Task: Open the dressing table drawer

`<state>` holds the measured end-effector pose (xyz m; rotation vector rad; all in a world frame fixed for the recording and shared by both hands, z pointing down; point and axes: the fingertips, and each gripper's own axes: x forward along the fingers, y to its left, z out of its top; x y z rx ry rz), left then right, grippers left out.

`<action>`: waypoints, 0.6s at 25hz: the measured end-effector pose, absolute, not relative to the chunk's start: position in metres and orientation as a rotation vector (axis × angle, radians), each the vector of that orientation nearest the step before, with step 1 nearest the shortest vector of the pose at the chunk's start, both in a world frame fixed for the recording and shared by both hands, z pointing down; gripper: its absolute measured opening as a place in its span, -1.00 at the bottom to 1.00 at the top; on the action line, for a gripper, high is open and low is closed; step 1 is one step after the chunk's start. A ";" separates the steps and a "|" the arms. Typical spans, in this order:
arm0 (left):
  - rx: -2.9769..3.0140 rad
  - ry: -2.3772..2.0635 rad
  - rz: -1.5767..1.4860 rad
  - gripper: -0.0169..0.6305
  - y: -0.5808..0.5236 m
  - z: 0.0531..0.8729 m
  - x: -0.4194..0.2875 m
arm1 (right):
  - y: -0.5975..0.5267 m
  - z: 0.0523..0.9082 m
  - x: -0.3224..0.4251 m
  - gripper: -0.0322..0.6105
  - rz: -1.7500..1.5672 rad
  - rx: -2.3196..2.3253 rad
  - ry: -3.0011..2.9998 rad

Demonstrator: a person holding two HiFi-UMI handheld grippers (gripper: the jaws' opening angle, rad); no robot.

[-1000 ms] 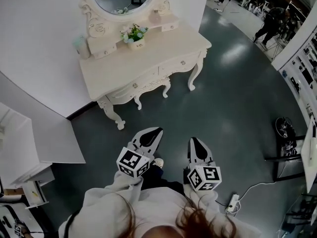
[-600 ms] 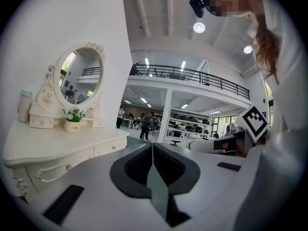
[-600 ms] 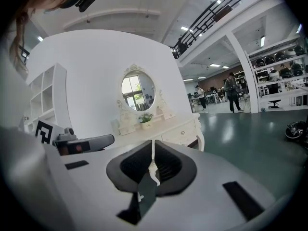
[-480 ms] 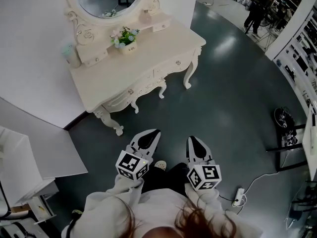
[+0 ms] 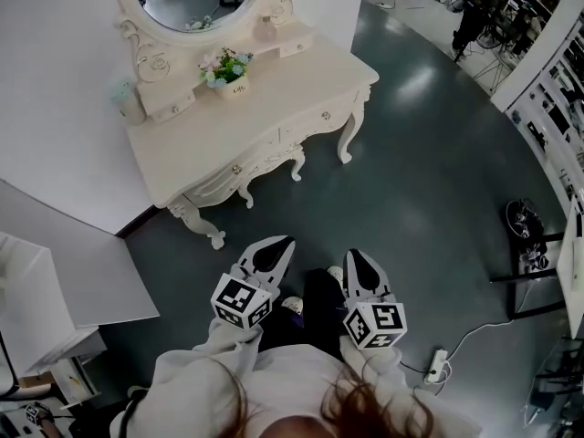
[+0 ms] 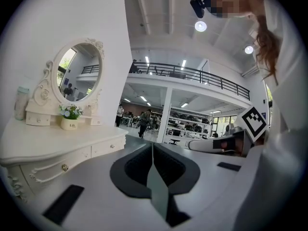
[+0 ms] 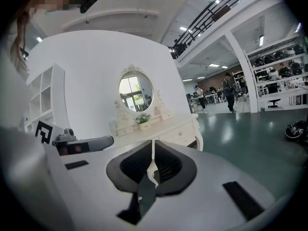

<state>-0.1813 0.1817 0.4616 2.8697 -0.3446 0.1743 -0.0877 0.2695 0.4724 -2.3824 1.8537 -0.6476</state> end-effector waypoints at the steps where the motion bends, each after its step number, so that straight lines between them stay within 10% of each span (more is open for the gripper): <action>1: 2.872 -0.348 0.170 -0.87 0.179 0.460 -0.175 | 0.267 0.471 -0.081 -0.77 -0.644 -2.382 1.856; 15: 2.846 -0.445 0.144 -0.87 0.139 0.455 -0.085 | 0.219 0.466 0.016 -0.77 -0.656 -2.332 1.963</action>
